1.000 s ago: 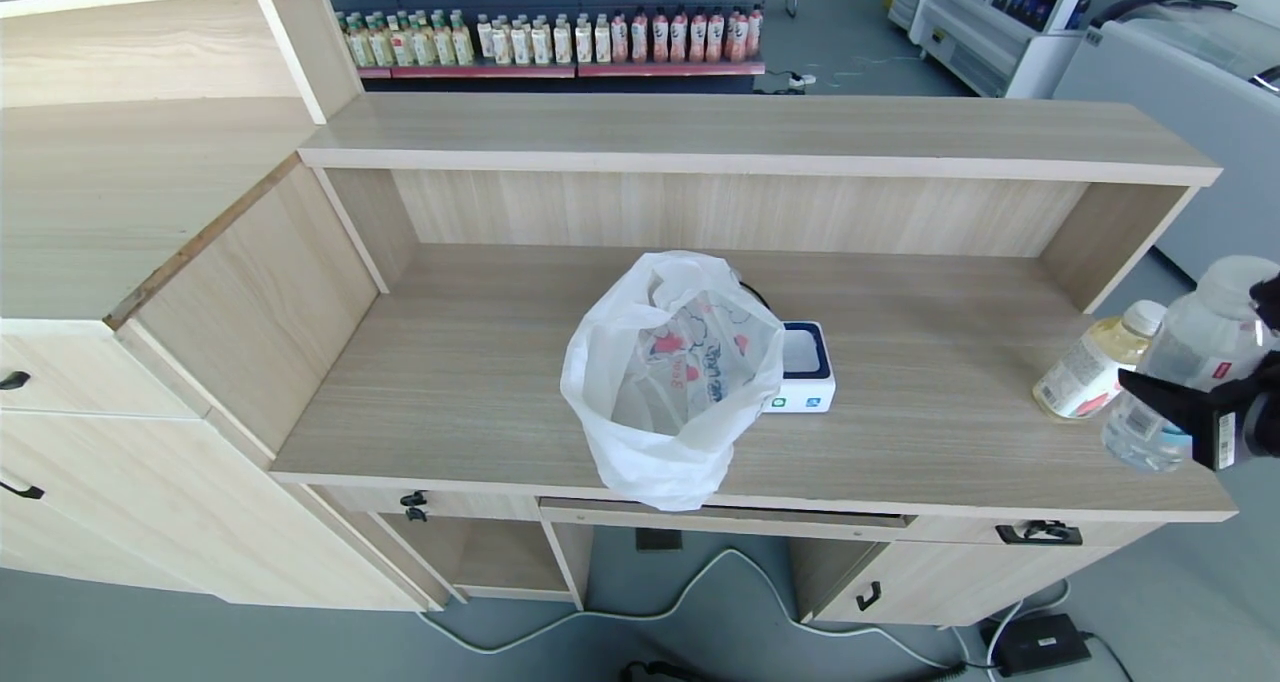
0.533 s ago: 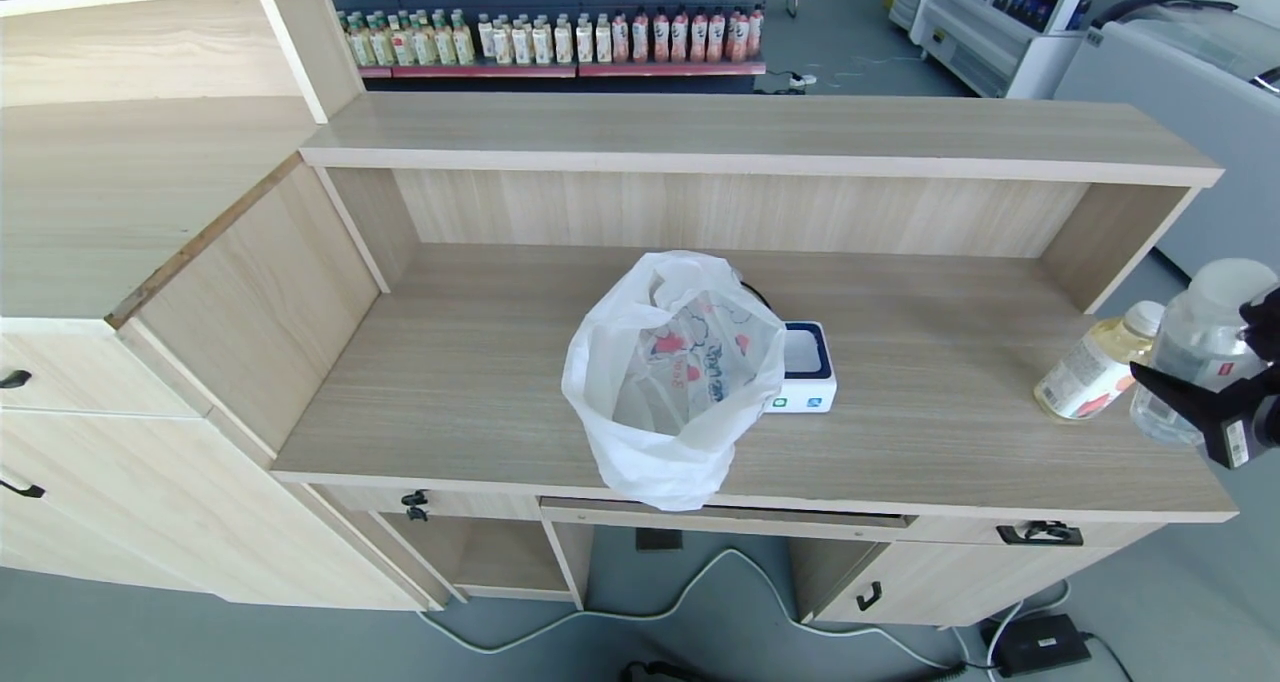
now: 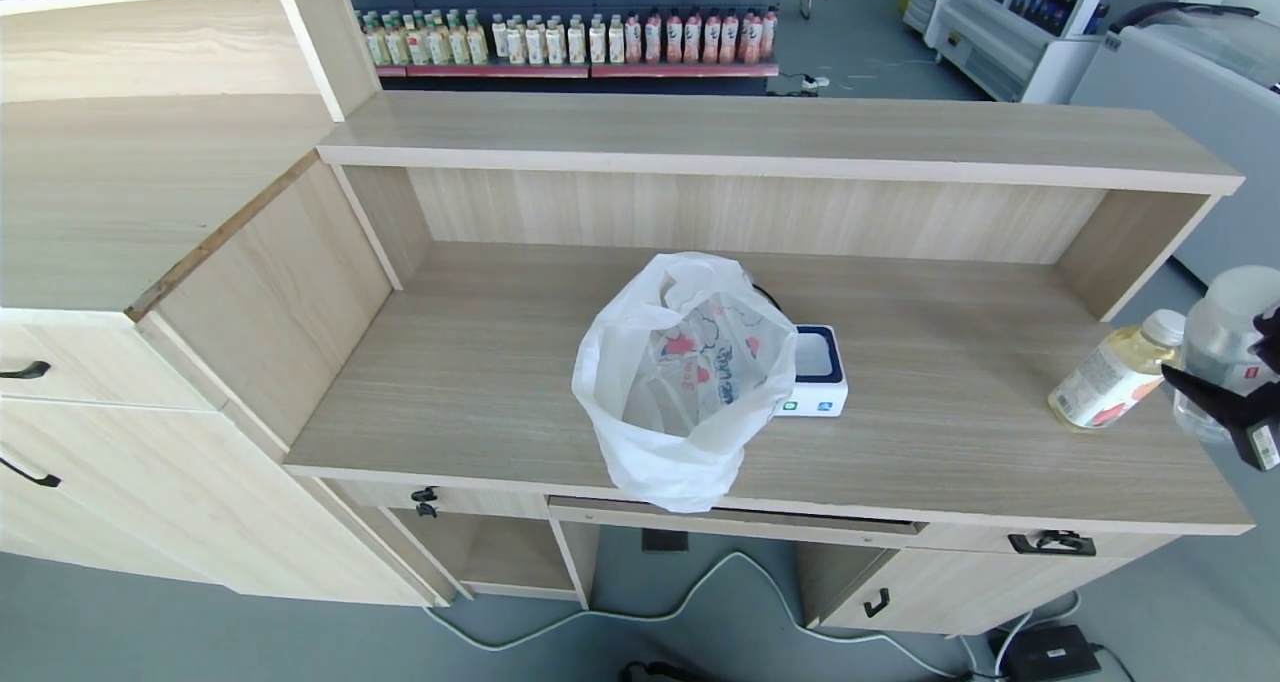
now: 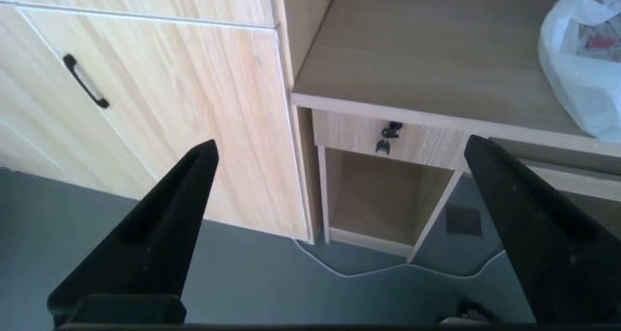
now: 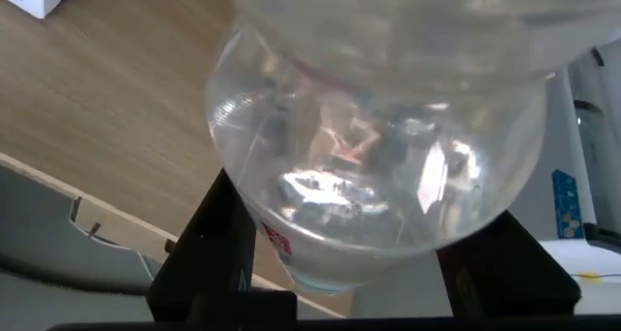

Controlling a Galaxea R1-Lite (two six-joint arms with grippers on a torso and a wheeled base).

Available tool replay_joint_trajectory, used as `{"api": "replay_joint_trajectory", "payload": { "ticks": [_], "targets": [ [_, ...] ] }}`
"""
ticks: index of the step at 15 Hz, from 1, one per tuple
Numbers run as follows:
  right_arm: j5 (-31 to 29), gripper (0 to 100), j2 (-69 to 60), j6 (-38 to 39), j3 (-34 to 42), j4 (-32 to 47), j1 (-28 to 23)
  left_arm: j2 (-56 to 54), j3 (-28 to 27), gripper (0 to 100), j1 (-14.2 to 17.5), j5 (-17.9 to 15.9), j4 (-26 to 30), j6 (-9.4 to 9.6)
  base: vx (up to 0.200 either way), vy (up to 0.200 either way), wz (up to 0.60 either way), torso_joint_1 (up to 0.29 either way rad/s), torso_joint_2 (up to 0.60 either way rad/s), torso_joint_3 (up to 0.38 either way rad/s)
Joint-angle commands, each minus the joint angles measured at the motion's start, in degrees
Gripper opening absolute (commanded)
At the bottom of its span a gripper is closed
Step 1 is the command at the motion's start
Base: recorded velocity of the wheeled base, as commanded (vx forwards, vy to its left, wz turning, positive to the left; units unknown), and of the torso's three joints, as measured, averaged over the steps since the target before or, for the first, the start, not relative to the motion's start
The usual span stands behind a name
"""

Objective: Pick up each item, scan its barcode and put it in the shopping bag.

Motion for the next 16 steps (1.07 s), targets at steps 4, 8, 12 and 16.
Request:
{"api": "replay_joint_trajectory", "payload": {
  "ticks": [4,8,12,16],
  "targets": [
    [0.3,0,4.6,-1.0,-2.8,-5.4,2.6,0.0,0.0,100,0.0,0.0,0.0,0.01,0.000,0.000,0.60,0.000,0.00,0.001],
    [0.8,0,15.6,-5.3,-3.2,-17.0,5.9,0.0,0.0,100,0.0,0.0,0.0,0.01,0.000,0.000,0.30,0.001,0.00,-0.001],
    [5.7,0,28.3,-8.8,-4.9,-29.9,6.7,0.0,0.0,100,0.0,0.0,0.0,0.01,0.000,0.000,0.00,0.000,0.00,0.000],
    [16.8,0,35.2,-12.5,-7.4,-35.7,6.7,0.0,0.0,100,0.0,0.0,0.0,-0.08,0.000,0.000,0.00,0.000,0.00,0.000]
  ]
}}
